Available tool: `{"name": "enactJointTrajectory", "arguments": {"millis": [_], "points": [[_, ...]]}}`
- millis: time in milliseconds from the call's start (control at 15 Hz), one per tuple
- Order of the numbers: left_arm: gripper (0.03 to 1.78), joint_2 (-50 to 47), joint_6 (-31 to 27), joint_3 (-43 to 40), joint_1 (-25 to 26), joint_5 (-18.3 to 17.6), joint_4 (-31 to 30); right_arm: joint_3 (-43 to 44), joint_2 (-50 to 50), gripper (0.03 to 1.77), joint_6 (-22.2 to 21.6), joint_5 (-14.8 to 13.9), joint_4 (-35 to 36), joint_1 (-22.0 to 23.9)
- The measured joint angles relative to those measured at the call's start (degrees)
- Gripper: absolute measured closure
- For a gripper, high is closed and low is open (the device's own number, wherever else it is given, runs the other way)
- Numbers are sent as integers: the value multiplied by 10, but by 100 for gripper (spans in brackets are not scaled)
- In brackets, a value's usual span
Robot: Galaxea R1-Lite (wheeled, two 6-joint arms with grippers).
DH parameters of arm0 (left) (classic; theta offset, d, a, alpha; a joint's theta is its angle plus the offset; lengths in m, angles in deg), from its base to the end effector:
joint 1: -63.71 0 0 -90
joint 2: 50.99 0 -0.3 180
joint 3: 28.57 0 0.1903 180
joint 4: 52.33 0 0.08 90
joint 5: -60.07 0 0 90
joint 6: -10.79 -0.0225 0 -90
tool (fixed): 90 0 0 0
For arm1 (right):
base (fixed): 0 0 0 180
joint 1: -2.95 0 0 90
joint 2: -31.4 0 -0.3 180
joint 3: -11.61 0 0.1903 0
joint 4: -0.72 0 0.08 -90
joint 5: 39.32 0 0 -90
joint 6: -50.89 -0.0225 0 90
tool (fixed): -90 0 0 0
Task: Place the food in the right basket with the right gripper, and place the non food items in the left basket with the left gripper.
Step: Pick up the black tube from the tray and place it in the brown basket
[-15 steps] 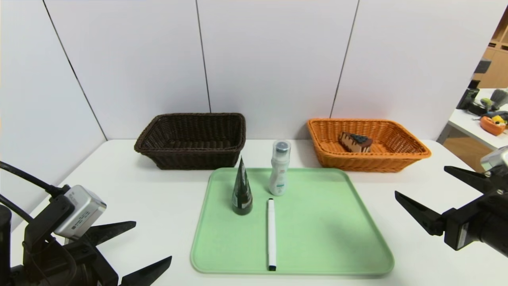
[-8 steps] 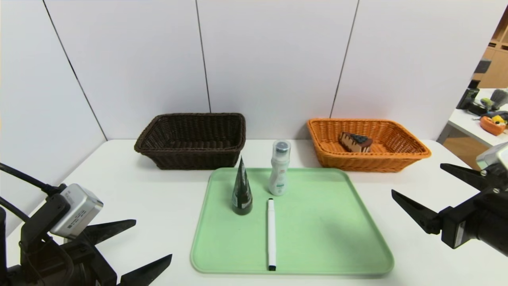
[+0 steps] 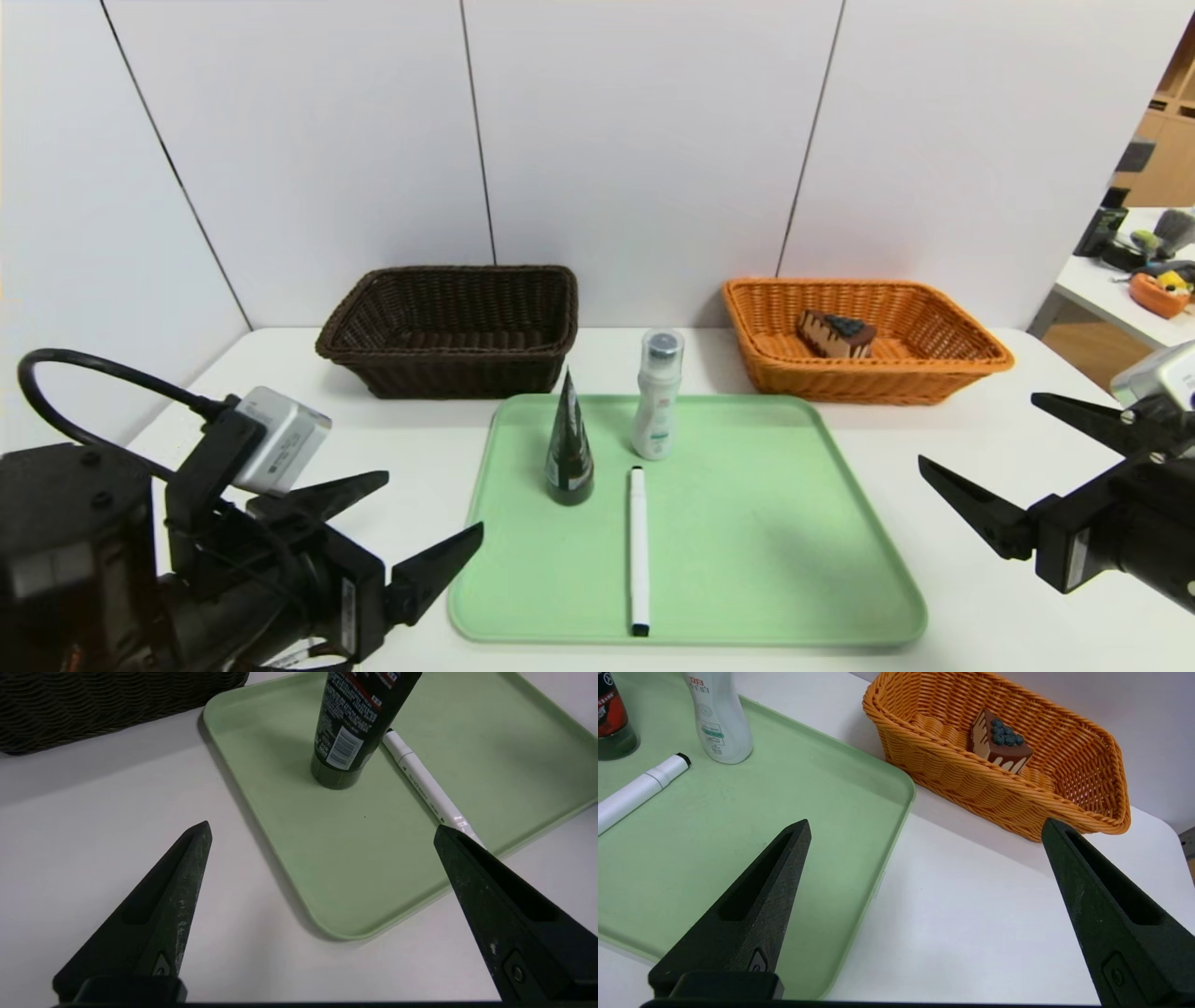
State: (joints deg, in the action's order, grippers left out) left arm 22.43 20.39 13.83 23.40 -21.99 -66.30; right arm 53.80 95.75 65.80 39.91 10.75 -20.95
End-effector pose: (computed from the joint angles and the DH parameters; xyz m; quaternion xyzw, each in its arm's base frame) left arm 0.1357 -0.1110 0.1595 -0.0191 0.1579 -0.2634 0.9515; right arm 0.1354 0.0554 0.1772 -0.1594 0.0853 0.1258 0.9754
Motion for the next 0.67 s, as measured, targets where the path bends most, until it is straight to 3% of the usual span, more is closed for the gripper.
{"name": "enactJointTrajectory", "arguments": {"millis": [333, 667], "points": [[12, 85, 13, 7, -46, 44, -86, -17, -7, 10, 4, 0, 0, 0], [12, 143, 35, 30, -88, 98, -102, -22, -15, 10, 5, 1, 1, 0]]}}
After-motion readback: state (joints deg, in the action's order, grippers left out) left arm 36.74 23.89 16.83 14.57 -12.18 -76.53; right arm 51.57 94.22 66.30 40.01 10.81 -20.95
